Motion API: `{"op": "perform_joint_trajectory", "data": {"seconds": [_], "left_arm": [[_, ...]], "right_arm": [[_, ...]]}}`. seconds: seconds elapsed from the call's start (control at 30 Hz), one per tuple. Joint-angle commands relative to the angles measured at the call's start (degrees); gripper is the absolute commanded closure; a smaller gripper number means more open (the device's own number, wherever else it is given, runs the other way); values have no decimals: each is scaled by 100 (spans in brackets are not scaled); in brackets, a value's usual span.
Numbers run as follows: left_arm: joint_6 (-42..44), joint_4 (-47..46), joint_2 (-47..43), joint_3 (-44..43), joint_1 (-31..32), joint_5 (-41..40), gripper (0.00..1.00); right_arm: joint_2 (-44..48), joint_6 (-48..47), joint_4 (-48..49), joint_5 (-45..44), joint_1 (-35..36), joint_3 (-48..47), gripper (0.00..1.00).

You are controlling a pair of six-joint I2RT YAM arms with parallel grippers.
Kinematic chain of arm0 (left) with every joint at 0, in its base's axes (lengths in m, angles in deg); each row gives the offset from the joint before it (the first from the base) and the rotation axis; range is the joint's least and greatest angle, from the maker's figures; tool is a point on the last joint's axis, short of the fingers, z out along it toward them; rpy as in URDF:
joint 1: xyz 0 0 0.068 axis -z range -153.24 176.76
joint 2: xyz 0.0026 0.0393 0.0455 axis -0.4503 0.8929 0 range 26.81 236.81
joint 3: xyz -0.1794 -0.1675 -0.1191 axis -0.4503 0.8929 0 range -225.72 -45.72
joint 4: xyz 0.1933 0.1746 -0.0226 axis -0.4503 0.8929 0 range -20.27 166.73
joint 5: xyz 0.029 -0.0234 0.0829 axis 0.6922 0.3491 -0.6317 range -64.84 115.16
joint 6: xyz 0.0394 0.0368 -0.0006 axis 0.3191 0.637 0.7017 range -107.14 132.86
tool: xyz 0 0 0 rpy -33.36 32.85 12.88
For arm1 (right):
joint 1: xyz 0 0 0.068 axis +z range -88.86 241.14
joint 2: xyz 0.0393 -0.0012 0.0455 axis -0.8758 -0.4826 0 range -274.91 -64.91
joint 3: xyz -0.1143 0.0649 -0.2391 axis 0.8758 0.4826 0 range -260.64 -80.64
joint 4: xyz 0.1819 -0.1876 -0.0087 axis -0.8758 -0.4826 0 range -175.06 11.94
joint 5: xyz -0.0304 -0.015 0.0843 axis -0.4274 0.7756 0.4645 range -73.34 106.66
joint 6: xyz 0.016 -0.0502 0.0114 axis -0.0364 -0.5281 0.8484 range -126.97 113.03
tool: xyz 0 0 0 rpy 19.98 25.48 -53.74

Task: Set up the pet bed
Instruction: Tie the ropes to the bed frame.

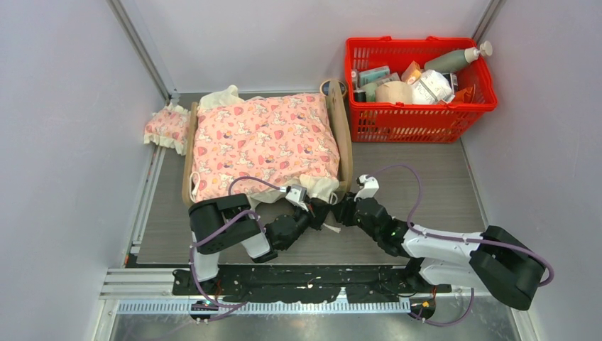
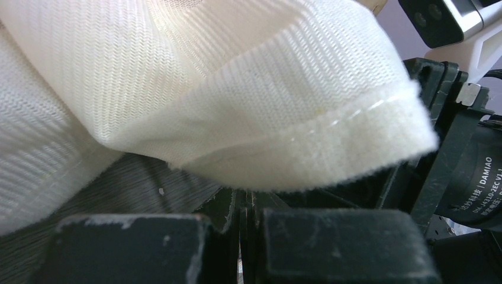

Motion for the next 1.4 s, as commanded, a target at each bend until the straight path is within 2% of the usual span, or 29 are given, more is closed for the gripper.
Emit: {"op": "perform_joint_trajectory", "data": {"seconds": [0.0, 0.13, 0.27, 0.37, 0.57, 0.83, 1.1, 1.37], "left_arm": [[32, -152, -62, 35, 68, 30, 100], [76, -154, -39, 13, 67, 59, 100], [109, -150, 18, -28, 68, 101, 100], [164, -147, 47, -62, 67, 147, 100], [330, -152, 68, -45, 72, 254, 81], [641, -144, -115, 294, 70, 351, 66], [924, -152, -371, 751, 67, 101, 59], [941, -146, -440, 826, 35, -92, 58]], "right_arm": [[-104, -52, 597, -58, -10, -92, 65], [-192, -253, 555, -168, -8, -155, 84], [-233, -588, 529, -162, -10, -232, 94], [-220, -920, 494, -103, -10, -295, 95], [-217, -1328, 471, 20, -10, -382, 95], [-296, -1381, 542, 109, -8, -386, 95], [-254, -1376, 514, 89, -10, -377, 95], [-138, -1380, 358, 30, -9, -420, 95]]}}
